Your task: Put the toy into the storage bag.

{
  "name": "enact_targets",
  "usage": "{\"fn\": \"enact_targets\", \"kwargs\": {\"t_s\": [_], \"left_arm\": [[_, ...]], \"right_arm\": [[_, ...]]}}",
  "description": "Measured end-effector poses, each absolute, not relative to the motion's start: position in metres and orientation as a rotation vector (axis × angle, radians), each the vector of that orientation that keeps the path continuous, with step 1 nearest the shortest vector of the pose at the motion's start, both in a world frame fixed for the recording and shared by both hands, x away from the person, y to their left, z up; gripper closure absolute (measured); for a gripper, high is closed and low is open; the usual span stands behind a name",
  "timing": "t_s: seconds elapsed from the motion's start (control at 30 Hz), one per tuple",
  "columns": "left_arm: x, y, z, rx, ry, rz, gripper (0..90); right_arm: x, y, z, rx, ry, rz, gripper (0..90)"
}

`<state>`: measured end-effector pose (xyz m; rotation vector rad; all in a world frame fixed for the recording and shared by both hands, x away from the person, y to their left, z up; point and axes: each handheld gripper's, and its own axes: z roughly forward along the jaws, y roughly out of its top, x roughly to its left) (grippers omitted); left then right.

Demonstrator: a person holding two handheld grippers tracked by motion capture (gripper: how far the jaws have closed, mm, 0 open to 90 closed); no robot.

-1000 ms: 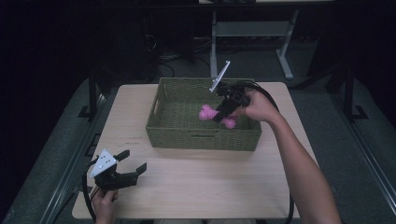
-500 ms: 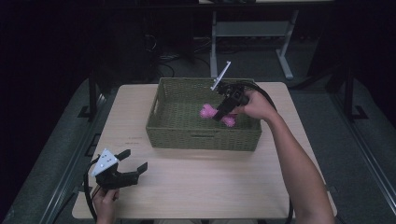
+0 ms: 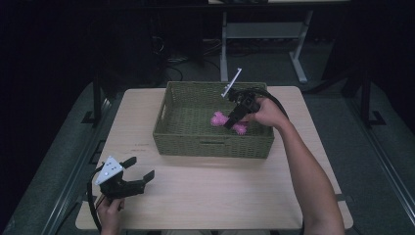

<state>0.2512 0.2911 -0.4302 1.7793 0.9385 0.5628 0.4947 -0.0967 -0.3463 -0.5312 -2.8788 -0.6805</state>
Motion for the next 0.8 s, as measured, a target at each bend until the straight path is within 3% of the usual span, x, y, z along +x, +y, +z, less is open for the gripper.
{"fn": "enact_targets", "kwargs": {"t_s": [0.8], "left_arm": [[0.251,0.291,-0.43,1.784,0.933,0.559,13.9]], "right_arm": [[0.497,-0.091,-0.375,-0.552,-2.867,-0.595,57.4]]}}
